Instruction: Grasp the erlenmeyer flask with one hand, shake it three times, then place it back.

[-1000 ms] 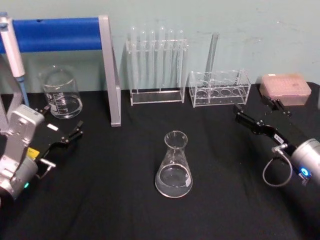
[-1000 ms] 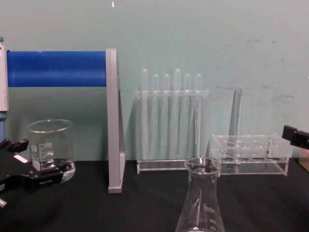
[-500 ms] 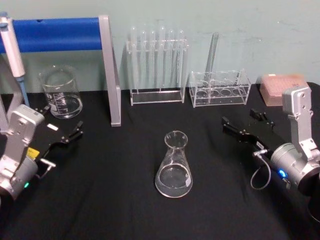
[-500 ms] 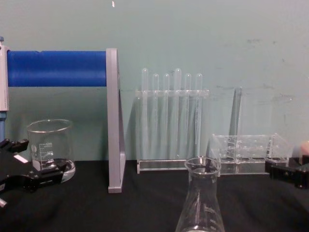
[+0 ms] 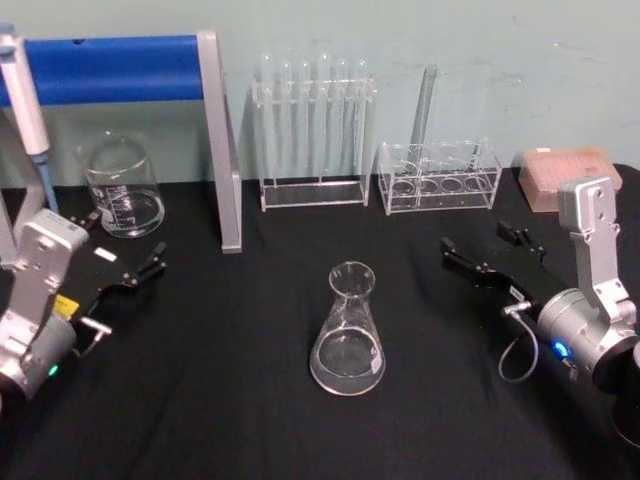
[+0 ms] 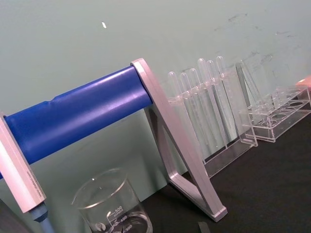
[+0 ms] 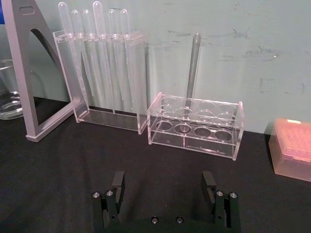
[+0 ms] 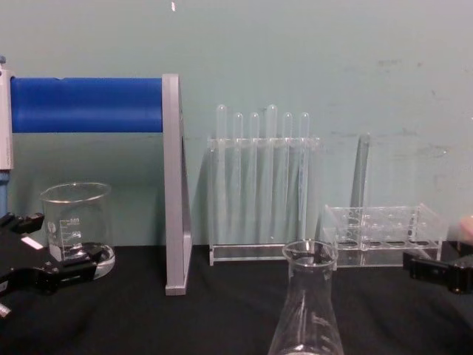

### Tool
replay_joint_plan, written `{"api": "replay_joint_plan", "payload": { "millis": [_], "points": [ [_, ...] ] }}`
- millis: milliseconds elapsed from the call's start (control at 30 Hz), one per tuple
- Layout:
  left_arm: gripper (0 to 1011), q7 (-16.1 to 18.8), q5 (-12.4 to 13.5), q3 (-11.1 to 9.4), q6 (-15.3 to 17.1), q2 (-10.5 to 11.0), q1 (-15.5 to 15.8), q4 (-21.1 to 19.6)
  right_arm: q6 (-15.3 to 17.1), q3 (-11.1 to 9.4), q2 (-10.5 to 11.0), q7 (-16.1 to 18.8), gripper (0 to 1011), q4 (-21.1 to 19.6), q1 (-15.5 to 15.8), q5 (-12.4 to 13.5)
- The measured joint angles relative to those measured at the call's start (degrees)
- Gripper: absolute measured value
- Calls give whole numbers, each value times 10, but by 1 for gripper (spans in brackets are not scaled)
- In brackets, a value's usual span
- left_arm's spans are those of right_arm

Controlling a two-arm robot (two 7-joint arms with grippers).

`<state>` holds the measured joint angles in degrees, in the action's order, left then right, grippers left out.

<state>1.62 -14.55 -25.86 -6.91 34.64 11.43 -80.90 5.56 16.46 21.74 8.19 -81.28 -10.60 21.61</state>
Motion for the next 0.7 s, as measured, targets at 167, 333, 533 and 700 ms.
{"api": "replay_joint_plan", "payload": {
  "millis": [167,333,533,700],
  "points": [
    [1001,0,0,0,0,0,0,0,0,0,0,0,1003,0,0,0],
    [1001,0,0,0,0,0,0,0,0,1,0,0,1002,1,-1,0],
    [1001,0,0,0,0,0,0,0,-1,1,1,0,1003,1,-1,1],
    [1001,0,0,0,0,0,0,0,-1,1,1,0,1003,1,-1,1]
  ]
}}
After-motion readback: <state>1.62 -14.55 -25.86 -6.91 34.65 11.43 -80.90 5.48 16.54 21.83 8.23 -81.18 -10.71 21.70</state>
